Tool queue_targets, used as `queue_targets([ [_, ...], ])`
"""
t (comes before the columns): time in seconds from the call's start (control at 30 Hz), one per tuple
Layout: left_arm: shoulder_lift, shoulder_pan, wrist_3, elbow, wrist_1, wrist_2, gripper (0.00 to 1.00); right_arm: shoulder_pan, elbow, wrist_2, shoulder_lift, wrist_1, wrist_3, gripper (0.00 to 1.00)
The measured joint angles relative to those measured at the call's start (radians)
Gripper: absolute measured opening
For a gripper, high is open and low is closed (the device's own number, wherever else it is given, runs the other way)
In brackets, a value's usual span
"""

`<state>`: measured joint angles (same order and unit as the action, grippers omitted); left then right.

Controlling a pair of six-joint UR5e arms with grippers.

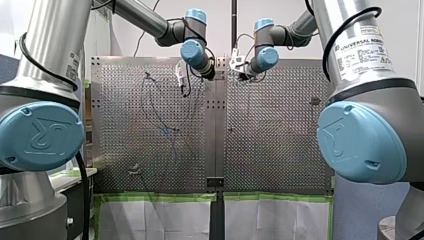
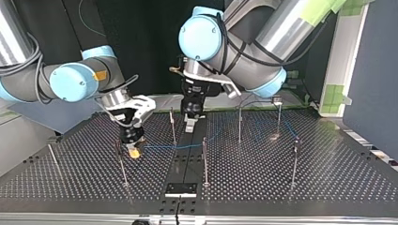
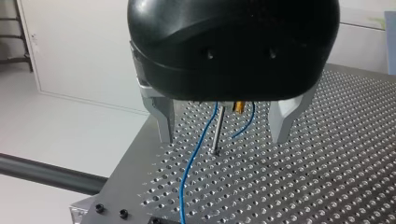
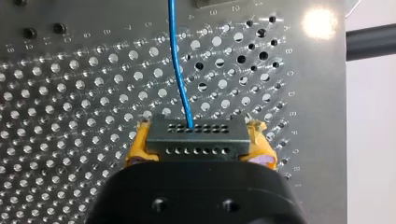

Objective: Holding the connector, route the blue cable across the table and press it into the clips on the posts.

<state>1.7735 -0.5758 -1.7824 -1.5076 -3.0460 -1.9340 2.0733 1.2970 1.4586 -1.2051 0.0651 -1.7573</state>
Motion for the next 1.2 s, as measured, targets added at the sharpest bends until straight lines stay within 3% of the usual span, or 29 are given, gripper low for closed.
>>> queue_targets([
  [0.37,0.086,-0.007,0.008,0.099,-0.040,-0.018,1.00,-0.004,0.000,-0.003,0.000,0.001,-0.002,0.00],
  [0.6,0.097,0.003,0.009,0.169,-0.043,-0.051,1.00,-0.004,0.000,-0.004,0.000,0.001,-0.002,0.00],
  [0.83,0.124,0.011,0.014,0.235,-0.056,-0.040,1.00,-0.004,0.000,-0.007,0.000,0.001,-0.004,0.00],
  [1.2,0.225,0.007,0.021,0.341,-0.091,-0.041,1.00,-0.004,0.000,-0.007,0.001,0.001,-0.004,0.00],
])
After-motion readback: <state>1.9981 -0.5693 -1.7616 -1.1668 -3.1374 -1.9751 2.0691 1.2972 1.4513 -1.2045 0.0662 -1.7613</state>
